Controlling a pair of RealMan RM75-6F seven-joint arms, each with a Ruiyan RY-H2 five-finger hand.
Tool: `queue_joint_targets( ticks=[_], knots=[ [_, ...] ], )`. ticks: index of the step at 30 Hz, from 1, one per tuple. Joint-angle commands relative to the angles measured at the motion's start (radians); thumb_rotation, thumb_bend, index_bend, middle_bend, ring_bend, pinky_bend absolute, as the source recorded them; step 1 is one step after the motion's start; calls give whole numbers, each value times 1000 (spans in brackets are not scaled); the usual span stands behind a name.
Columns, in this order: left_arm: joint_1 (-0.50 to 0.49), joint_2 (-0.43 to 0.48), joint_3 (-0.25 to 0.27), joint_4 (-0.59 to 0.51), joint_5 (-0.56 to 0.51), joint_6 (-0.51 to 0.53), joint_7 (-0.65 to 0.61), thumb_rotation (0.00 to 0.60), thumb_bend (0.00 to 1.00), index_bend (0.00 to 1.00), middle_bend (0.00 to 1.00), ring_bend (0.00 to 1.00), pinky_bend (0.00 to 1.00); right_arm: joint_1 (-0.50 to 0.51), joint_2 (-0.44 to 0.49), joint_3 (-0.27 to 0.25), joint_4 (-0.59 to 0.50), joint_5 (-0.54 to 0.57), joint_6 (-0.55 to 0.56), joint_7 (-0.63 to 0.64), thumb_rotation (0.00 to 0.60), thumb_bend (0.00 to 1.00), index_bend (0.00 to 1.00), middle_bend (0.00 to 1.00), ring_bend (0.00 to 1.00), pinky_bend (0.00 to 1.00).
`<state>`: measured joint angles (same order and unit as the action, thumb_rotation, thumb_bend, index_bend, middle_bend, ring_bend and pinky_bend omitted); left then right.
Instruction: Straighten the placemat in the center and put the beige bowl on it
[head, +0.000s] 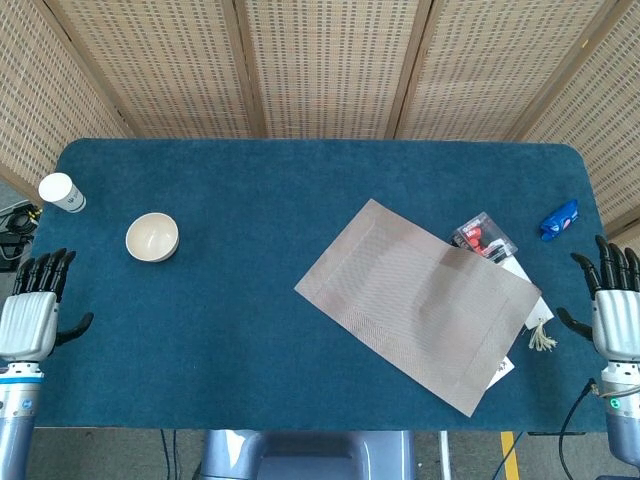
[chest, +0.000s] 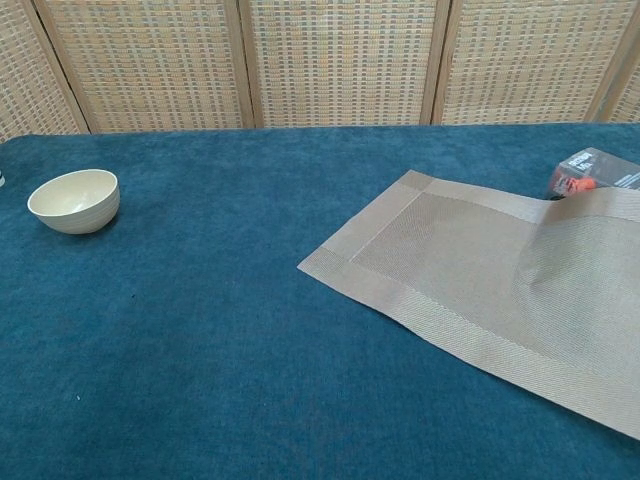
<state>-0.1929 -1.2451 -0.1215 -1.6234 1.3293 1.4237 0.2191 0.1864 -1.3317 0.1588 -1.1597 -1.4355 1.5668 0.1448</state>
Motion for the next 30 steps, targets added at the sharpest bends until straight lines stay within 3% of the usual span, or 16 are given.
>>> queue_joint_targets(
  ticks=[1,4,8,13,22,30],
  knots=[
    [-3,-3,1,1,2,-3,4,600,133,0,0,0,0,-44,18,-1,-27,-9,56,72,600,276,222,0,0,0],
    [-11,-10,2,-2,8,-11,13,600,45,0,0,0,0,-66,30,-4,-39,-20,86,112,600,274,222,0,0,0],
    [-35,-17,2,-7,30,-27,39,600,6,0,0,0,0,-79,57,4,-69,-34,116,134,600,272,222,0,0,0],
    [-88,-39,-16,-6,58,-64,78,600,5,0,0,0,0,-90,80,11,-96,-41,132,158,600,270,223,0,0,0],
    [-258,-110,-46,73,116,-231,135,600,12,0,0,0,0,-93,94,18,-104,-31,106,212,600,249,233,0,0,0],
    [-396,-226,-88,163,65,-371,219,600,11,1,0,0,0,-98,102,27,-107,-34,113,243,600,248,237,0,0,0]
  ],
)
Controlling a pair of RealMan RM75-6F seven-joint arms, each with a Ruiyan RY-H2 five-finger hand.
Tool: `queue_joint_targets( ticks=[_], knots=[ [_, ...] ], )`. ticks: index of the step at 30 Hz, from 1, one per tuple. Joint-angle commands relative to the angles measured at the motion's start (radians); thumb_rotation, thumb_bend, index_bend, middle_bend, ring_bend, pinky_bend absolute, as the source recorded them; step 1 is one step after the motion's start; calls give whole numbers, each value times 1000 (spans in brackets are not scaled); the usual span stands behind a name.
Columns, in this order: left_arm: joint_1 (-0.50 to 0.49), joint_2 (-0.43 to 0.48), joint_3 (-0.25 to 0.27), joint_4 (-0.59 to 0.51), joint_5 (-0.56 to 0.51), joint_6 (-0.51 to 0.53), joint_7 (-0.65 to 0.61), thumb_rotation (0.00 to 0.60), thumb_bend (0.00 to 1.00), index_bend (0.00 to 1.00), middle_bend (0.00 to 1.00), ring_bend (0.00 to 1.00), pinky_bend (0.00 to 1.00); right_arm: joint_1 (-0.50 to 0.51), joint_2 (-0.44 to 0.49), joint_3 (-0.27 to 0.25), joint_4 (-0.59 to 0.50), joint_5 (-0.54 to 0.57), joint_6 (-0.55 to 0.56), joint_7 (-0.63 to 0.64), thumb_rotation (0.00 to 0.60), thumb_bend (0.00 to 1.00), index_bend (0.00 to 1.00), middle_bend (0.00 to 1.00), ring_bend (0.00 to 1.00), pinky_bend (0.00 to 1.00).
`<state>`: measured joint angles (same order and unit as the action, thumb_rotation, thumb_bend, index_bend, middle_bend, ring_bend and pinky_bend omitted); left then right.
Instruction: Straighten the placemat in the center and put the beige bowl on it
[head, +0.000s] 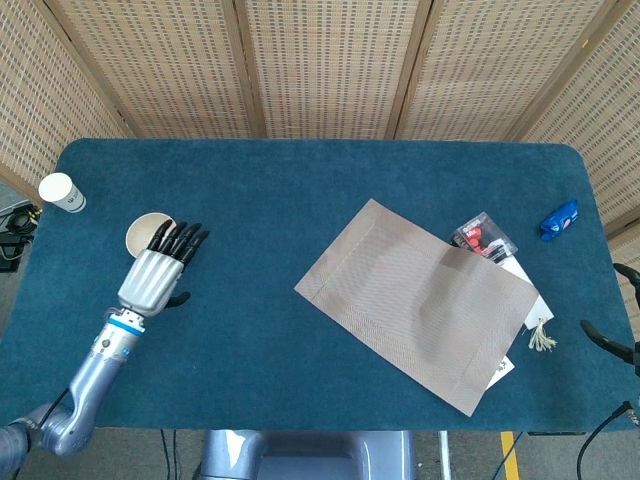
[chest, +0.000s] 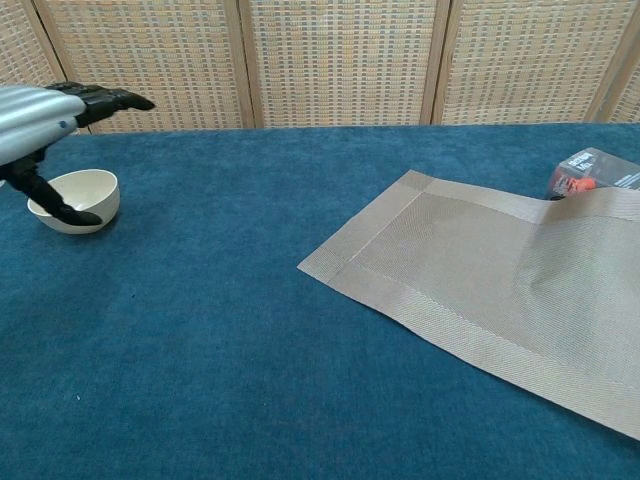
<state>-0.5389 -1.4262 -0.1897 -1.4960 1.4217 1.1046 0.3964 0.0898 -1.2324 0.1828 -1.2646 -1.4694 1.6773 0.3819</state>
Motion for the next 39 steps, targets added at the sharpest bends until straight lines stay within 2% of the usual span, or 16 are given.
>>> queue_joint_targets(
  ticks=[1,6,16,24,31,39],
  knots=[
    [-66,-59,-25,45,-35,-68,56,600,12,1,0,0,0,-2,4,4,-2,1,3,8,600,248,238,0,0,0],
    [-146,-136,-47,112,-80,-140,133,600,12,1,0,0,0,-6,12,13,-7,10,0,29,600,248,239,0,0,0],
    [-280,-300,-79,245,-245,-240,275,600,27,1,0,0,0,-13,26,30,-18,29,-11,79,600,248,243,0,0,0],
    [-348,-389,-79,314,-310,-259,338,600,33,1,0,0,0,-20,38,39,-26,34,-10,103,600,248,244,0,0,0],
    [-417,-462,-105,393,-393,-287,389,600,35,1,0,0,0,-22,37,47,-13,45,-17,109,600,248,244,0,0,0],
    [-473,-504,-103,427,-450,-287,439,600,35,1,0,0,0,-25,41,51,-15,40,-13,128,600,248,248,0,0,0]
  ],
)
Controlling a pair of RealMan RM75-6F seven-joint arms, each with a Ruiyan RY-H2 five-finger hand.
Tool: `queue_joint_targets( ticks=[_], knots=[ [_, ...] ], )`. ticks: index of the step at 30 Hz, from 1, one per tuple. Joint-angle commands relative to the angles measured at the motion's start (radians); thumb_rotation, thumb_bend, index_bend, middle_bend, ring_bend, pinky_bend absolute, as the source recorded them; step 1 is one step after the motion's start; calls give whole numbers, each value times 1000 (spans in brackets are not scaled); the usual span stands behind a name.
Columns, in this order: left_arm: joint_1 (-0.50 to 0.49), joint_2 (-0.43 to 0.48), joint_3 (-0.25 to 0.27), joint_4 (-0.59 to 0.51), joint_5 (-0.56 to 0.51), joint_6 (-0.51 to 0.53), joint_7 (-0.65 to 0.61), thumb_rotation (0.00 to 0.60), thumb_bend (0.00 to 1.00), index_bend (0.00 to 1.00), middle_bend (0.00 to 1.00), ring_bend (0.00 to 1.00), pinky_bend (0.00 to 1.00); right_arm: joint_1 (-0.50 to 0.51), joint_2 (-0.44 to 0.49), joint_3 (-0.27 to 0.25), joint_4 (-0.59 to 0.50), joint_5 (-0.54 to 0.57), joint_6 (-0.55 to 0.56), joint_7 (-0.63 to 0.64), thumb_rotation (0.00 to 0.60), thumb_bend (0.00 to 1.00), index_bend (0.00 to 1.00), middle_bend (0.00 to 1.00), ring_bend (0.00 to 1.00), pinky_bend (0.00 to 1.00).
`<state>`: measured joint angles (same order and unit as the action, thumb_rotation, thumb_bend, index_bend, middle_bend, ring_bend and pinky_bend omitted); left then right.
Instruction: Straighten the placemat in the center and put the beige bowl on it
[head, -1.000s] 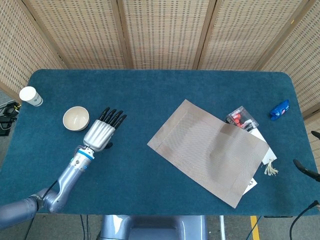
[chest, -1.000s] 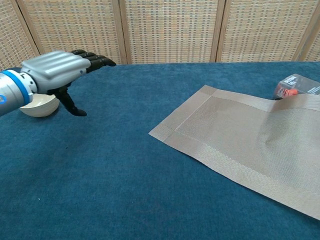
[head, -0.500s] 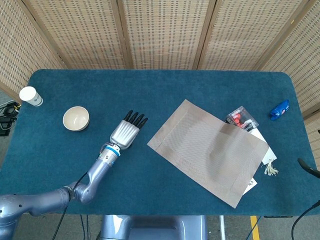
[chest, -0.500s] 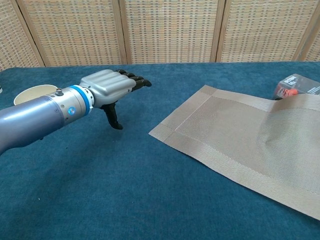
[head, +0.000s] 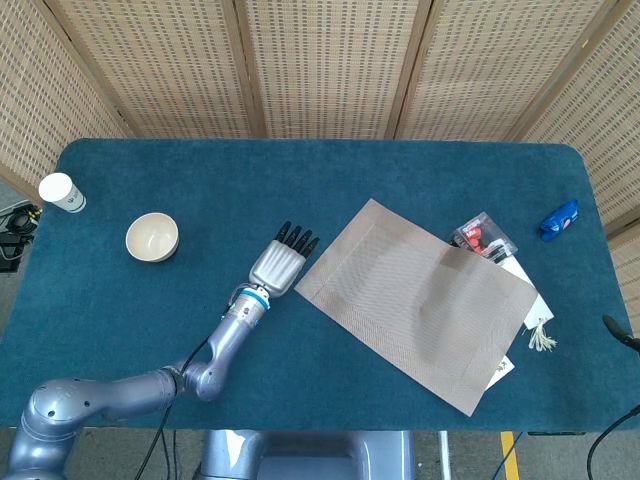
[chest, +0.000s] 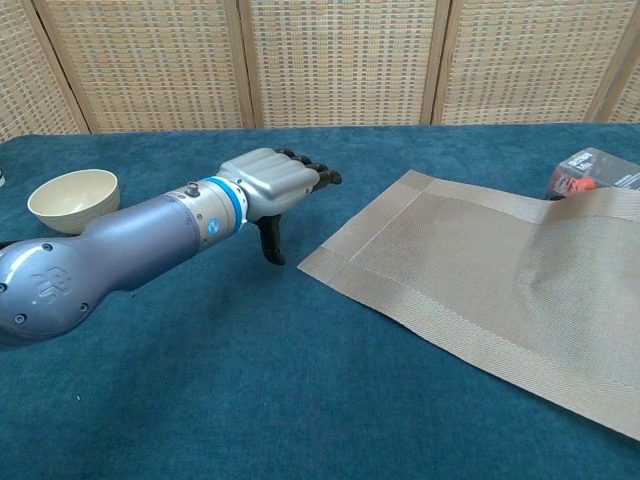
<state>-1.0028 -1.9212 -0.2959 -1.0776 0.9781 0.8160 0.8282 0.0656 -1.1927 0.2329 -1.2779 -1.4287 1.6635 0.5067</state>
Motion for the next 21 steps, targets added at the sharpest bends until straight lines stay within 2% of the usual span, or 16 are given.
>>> queue_joint_targets(
  ticks=[1,15,19,21],
  knots=[
    [-15,-17,5,17,-9,3,10,600,35,1,0,0,0,-2,2,1,-3,-2,2,6,600,248,248,0,0,0],
    [-56,-70,21,81,-47,-4,16,600,37,1,0,0,0,-4,7,7,-9,0,-3,33,600,248,253,0,0,0],
    [-65,-90,36,108,-44,1,22,600,66,9,0,0,0,-7,11,7,-19,-5,2,36,600,248,253,0,0,0],
    [-69,-99,38,120,-45,2,23,600,122,20,0,0,0,-8,13,7,-23,-6,3,36,600,248,254,0,0,0]
  ],
)
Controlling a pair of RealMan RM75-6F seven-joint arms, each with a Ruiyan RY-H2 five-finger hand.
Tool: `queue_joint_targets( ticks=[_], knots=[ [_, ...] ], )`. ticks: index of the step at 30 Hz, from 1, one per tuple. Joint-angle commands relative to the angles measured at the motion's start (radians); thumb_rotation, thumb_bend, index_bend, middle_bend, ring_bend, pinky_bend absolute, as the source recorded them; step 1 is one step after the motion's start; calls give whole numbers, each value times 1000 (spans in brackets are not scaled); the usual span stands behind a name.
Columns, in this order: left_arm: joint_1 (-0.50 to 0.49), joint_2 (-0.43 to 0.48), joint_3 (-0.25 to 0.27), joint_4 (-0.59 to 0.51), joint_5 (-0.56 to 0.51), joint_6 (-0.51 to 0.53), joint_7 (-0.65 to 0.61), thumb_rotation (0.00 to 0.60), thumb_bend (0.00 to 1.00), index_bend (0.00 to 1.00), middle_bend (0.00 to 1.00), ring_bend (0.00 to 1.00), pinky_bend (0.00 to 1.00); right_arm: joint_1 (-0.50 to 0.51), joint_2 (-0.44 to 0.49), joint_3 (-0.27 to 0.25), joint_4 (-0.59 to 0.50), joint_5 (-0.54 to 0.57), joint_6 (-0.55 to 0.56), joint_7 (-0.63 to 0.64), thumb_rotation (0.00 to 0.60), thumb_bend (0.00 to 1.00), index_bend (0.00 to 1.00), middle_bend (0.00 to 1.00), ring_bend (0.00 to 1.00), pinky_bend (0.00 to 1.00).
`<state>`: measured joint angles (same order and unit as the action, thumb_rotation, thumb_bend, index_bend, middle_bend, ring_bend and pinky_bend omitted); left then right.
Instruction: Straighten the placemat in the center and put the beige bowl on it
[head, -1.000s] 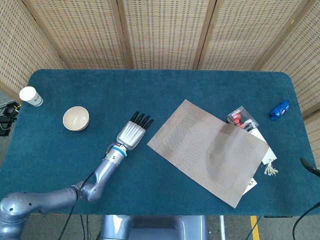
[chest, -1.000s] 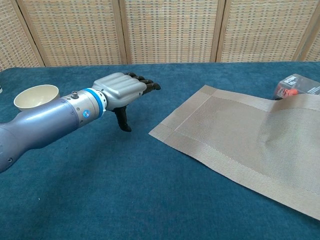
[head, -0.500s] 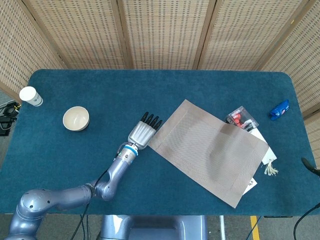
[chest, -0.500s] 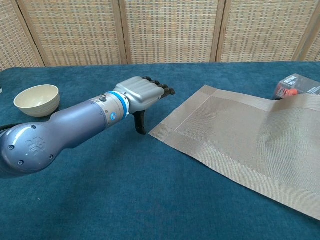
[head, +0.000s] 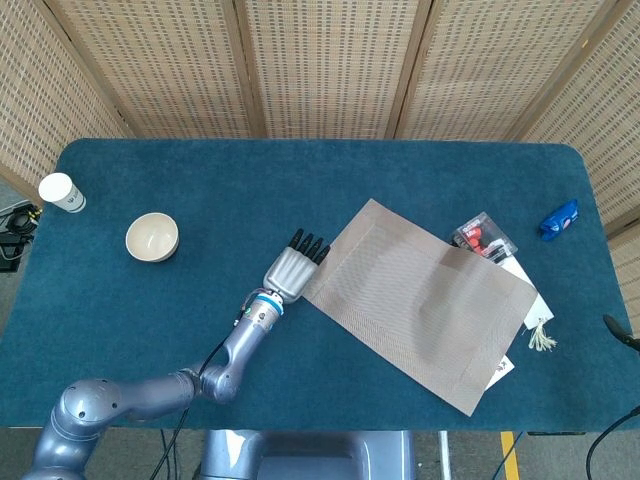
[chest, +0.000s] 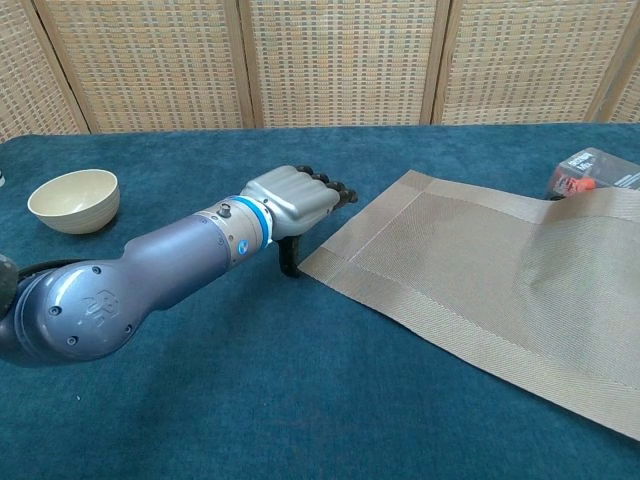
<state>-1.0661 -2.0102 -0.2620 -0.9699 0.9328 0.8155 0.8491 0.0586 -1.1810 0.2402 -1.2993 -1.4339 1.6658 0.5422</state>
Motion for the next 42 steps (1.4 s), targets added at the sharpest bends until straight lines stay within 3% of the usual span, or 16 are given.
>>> queue_joint_targets(
  ticks=[1,4,12,23,35,42],
  knots=[
    [-7,-12,5,16,1,3,1,600,161,27,0,0,0,-1,1,0,-3,-1,1,0,600,248,254,0,0,0],
    [-10,-25,6,27,22,19,-24,600,321,60,0,0,0,-2,3,-1,-7,-3,1,-3,600,248,254,0,0,0],
    [-10,-58,29,76,126,72,-113,600,414,93,0,0,0,-3,6,-2,-16,-9,3,-5,600,248,254,0,0,0],
    [-10,-80,34,118,184,83,-172,600,414,218,0,0,0,-4,9,-4,-23,-13,2,-6,600,248,256,0,0,0],
    [-15,-125,26,178,236,113,-225,600,417,551,0,0,0,-4,14,-8,-32,-16,-6,-3,600,248,270,0,0,0],
    [-5,-128,26,191,255,120,-247,600,519,603,0,0,0,-4,16,-9,-34,-17,-10,-1,600,248,275,0,0,0]
  ],
)
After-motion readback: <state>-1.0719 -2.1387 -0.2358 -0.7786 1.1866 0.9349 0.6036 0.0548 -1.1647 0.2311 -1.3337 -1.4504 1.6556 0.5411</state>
